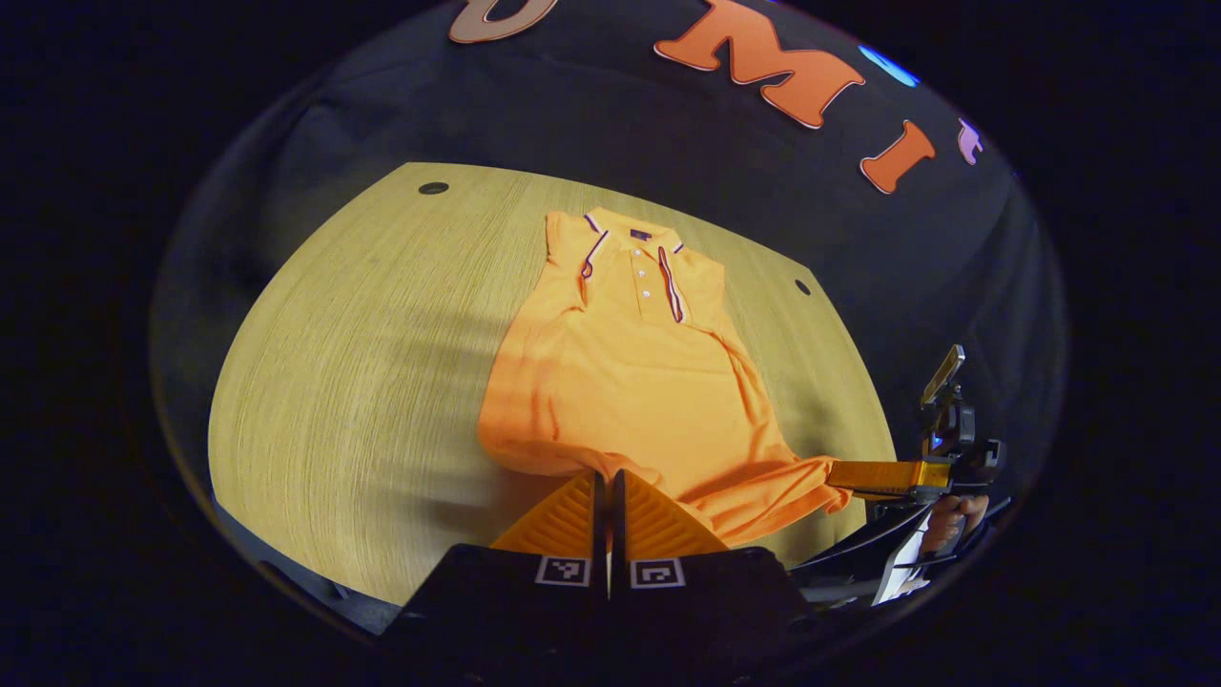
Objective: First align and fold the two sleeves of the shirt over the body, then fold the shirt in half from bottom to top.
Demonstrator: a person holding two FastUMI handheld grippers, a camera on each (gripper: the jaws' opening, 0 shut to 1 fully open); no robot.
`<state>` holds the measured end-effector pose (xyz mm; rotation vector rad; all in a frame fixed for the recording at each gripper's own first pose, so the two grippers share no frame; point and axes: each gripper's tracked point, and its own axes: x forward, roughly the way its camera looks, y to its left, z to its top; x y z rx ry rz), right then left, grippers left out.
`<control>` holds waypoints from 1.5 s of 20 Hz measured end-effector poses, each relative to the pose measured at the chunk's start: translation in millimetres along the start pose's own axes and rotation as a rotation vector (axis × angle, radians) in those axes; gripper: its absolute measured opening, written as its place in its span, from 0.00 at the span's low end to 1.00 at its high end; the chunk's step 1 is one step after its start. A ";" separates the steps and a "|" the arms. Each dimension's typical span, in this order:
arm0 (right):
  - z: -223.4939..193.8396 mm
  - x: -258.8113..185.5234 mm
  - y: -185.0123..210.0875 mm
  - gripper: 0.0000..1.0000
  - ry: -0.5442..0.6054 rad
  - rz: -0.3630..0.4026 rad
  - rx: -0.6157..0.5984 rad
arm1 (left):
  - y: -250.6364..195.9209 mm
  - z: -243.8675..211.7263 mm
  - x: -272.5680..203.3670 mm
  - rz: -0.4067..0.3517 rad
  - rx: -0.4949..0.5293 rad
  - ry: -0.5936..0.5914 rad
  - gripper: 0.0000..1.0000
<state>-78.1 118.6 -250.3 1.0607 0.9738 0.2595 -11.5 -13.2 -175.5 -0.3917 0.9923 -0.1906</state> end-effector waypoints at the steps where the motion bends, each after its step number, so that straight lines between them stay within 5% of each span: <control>1: 8.0 -1.1 2.2 0.04 -0.012 -0.003 -0.005 | 2.5 10.5 0.5 0.007 0.011 -0.012 0.01; 13: 111.3 13.3 54.3 0.04 -0.124 -0.039 -0.053 | 7.8 152.9 39.5 -0.033 0.062 -0.118 0.01; 30: 264.7 105.3 90.9 0.04 -0.179 -0.208 -0.124 | 52.4 299.1 157.0 0.009 0.167 -0.142 0.01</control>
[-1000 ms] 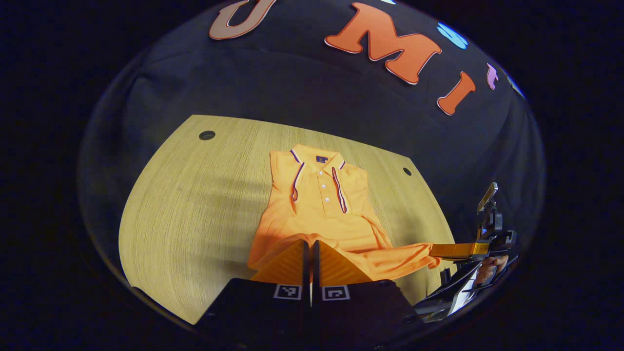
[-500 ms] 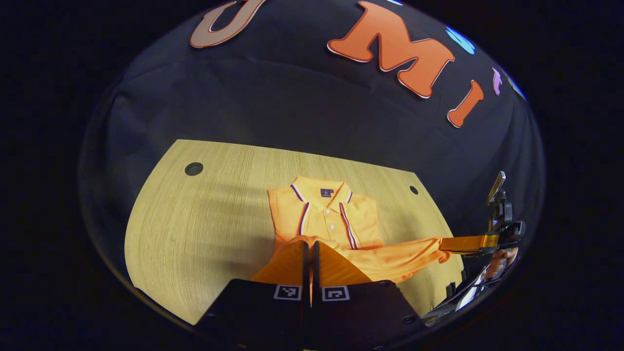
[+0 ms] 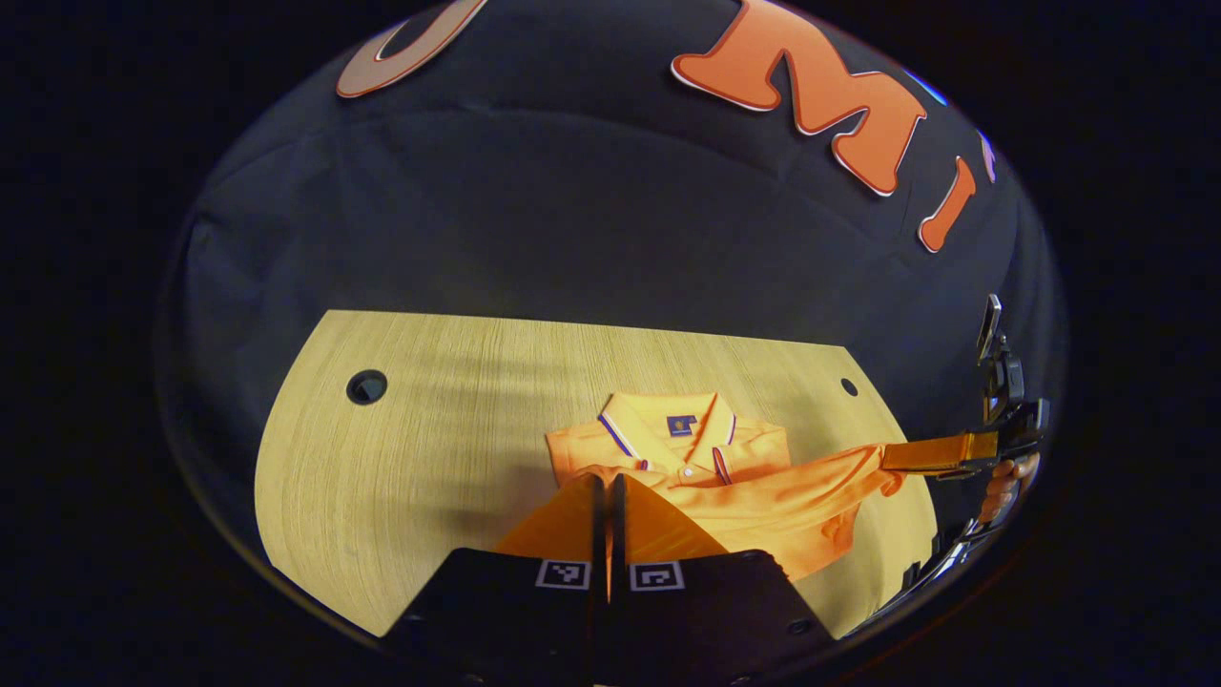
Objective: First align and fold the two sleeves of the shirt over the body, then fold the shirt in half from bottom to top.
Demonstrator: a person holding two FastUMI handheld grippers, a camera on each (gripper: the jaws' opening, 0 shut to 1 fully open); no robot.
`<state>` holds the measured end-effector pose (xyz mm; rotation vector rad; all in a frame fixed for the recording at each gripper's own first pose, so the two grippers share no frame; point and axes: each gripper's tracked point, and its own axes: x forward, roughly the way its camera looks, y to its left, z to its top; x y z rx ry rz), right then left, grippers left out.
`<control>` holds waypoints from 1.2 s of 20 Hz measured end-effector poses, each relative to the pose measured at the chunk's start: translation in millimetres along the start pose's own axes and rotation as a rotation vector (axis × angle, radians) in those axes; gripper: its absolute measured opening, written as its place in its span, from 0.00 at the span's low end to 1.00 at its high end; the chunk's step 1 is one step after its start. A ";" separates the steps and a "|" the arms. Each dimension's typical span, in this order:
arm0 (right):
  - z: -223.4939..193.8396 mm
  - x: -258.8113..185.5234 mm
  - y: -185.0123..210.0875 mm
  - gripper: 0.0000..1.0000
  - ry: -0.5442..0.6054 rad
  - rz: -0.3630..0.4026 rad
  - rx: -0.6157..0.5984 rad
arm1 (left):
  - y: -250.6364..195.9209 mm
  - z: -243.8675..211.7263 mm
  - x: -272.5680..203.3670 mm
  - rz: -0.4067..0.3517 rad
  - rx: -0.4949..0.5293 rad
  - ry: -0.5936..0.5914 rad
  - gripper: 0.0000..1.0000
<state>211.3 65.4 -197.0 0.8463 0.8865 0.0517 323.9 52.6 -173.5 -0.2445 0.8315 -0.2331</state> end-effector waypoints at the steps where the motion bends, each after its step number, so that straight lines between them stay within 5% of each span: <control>1: 8.0 4.2 1.0 0.04 -0.005 -0.006 0.005 | 3.0 5.0 7.9 0.009 0.014 0.000 0.01; 7: 51.6 45.2 5.7 0.04 -0.047 -0.041 0.059 | 13.5 14.7 44.0 0.065 0.093 0.015 0.02; 8: 54.5 49.9 6.8 0.00 -0.049 -0.036 0.085 | 12.3 19.5 46.0 0.070 0.100 0.003 0.08; 11: 62.8 45.4 6.7 0.29 -0.104 -0.040 0.051 | 11.1 35.8 45.6 0.086 0.117 -0.046 0.29; 15: 53.8 12.9 3.7 0.53 -0.197 -0.086 -0.095 | 6.6 44.5 17.6 0.095 0.124 -0.097 0.92; 17: 46.4 -10.1 4.6 0.77 -0.262 -0.105 -0.169 | 0.7 47.9 -4.6 0.103 0.150 -0.149 0.95; 19: 36.3 -36.4 5.0 0.87 -0.317 -0.121 -0.221 | -13.6 49.0 -29.2 0.105 0.191 -0.196 0.98; 24: 15.3 -89.7 14.0 0.95 -0.416 -0.103 -0.303 | -61.2 42.7 -93.8 0.104 0.209 -0.299 0.98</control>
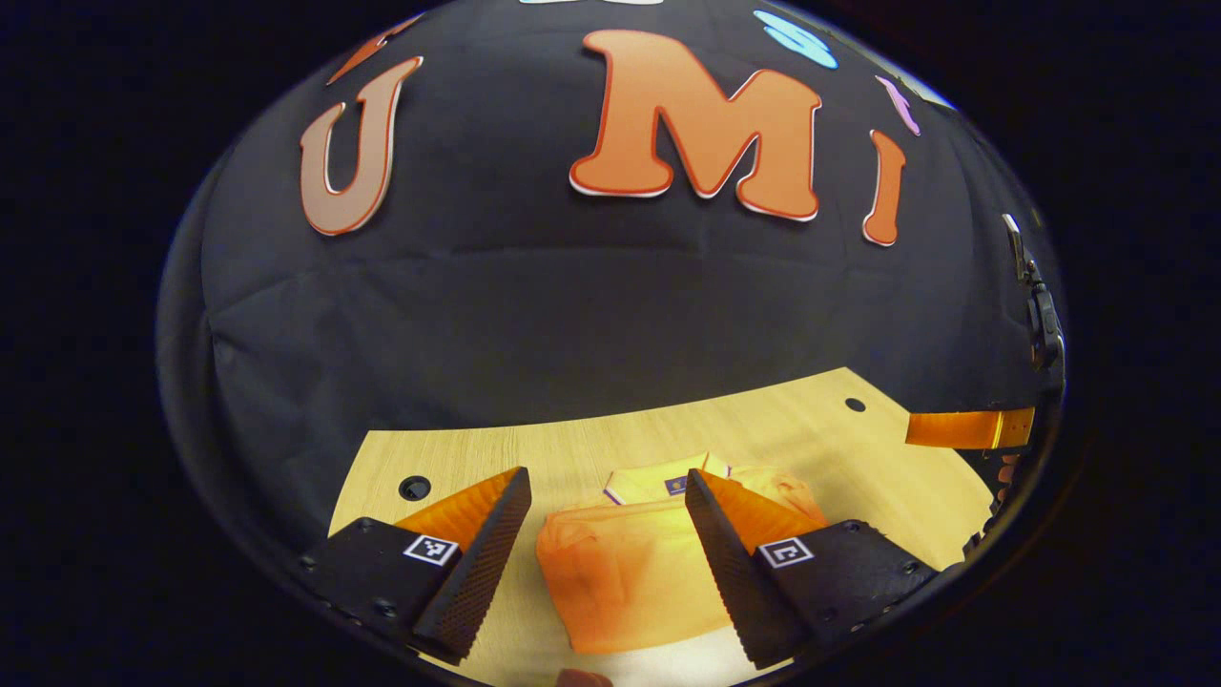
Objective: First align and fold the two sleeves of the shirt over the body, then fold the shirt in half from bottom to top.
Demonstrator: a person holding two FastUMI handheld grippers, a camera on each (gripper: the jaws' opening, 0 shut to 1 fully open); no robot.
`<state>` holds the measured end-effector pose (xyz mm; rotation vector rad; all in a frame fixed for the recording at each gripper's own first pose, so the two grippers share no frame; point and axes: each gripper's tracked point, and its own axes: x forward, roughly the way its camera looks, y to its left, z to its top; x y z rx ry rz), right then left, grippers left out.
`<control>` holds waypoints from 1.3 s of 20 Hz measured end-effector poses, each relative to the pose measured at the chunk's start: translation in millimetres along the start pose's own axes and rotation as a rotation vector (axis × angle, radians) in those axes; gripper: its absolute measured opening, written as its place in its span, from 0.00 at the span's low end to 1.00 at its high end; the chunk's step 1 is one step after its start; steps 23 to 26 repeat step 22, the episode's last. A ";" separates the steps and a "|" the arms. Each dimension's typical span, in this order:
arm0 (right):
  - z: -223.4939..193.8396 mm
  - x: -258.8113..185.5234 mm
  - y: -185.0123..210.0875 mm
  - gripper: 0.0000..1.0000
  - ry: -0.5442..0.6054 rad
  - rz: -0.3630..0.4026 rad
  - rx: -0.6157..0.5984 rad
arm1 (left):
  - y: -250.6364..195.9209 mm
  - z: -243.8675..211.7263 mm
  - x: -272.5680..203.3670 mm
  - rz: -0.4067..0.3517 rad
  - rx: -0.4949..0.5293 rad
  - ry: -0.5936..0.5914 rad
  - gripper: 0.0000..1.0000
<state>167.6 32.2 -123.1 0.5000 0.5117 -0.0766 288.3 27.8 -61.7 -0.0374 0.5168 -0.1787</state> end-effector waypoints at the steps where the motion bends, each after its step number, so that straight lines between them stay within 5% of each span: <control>1: 2.9 -14.4 0.3 0.95 -0.029 0.002 -0.016 | -8.9 4.7 -13.9 0.002 -0.006 -0.026 0.99; 7: 10.4 -85.5 20.9 0.96 -0.165 0.048 -0.159 | -61.9 19.9 -101.0 0.024 -0.003 -0.164 0.98; 15: 24.0 -122.0 52.7 0.98 -0.324 0.111 -0.276 | -109.0 22.0 -197.9 0.063 -0.003 -0.316 0.98; 22: 26.3 -179.1 59.7 0.98 -0.476 0.142 -0.333 | -138.7 21.5 -266.5 0.105 -0.015 -0.444 0.98; 26: 26.3 -179.1 59.7 0.98 -0.476 0.142 -0.333 | -138.7 21.5 -266.5 0.105 -0.015 -0.444 0.98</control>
